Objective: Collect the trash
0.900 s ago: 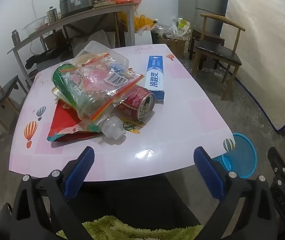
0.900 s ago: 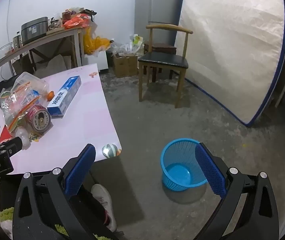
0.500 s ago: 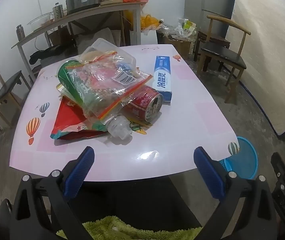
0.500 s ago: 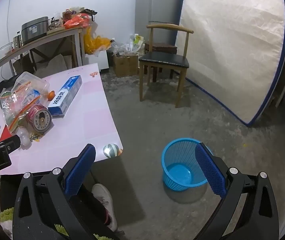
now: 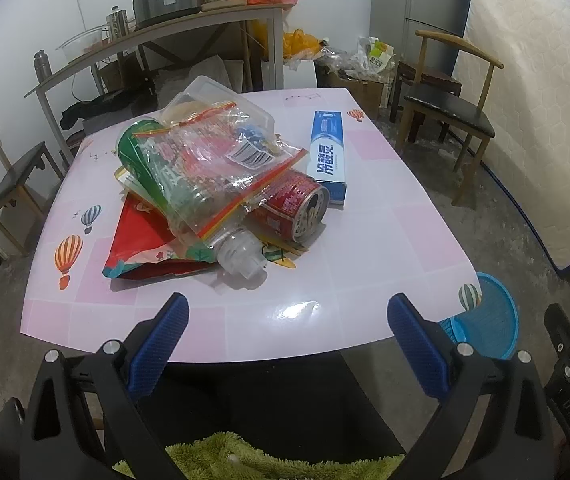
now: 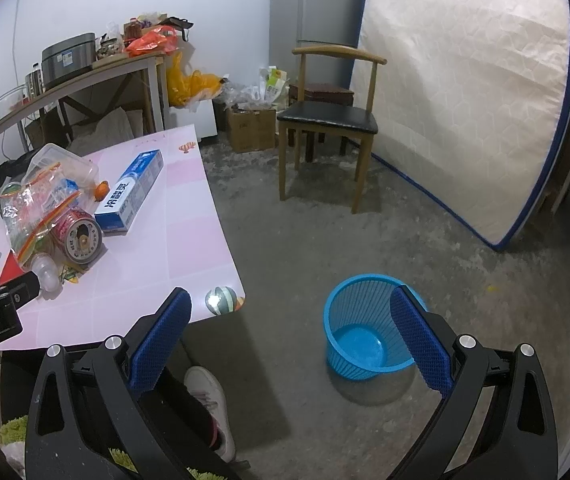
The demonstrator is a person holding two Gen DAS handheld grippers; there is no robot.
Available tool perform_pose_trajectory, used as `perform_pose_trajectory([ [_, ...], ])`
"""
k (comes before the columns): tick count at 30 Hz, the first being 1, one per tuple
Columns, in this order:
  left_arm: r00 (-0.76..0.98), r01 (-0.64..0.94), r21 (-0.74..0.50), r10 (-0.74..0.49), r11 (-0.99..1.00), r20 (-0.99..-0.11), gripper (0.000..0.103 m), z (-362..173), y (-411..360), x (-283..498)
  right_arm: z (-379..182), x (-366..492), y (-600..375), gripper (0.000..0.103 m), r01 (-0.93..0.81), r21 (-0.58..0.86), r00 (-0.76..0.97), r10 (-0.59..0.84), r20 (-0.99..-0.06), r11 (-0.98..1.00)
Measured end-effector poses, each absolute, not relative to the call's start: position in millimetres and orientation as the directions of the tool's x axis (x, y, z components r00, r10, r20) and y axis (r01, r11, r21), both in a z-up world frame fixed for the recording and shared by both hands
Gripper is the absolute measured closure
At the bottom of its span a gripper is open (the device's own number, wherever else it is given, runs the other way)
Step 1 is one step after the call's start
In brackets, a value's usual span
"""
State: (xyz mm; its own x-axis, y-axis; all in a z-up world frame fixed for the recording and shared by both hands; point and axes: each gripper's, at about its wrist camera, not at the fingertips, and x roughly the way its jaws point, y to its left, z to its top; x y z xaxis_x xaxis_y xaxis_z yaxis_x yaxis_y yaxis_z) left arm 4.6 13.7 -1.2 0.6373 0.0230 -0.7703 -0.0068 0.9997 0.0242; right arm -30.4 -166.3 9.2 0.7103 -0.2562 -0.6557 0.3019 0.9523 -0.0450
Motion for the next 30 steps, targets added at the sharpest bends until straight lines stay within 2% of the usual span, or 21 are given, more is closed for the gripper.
perform_pose_trajectory([
  [30,0.638,-0.008,0.029,0.027,1.0,-0.77,0.006,-0.5,15.3,5.2,13.4,-34.2,-170.5,0.007,0.3,-0.047,0.714,-0.257,-0.651,0.953],
])
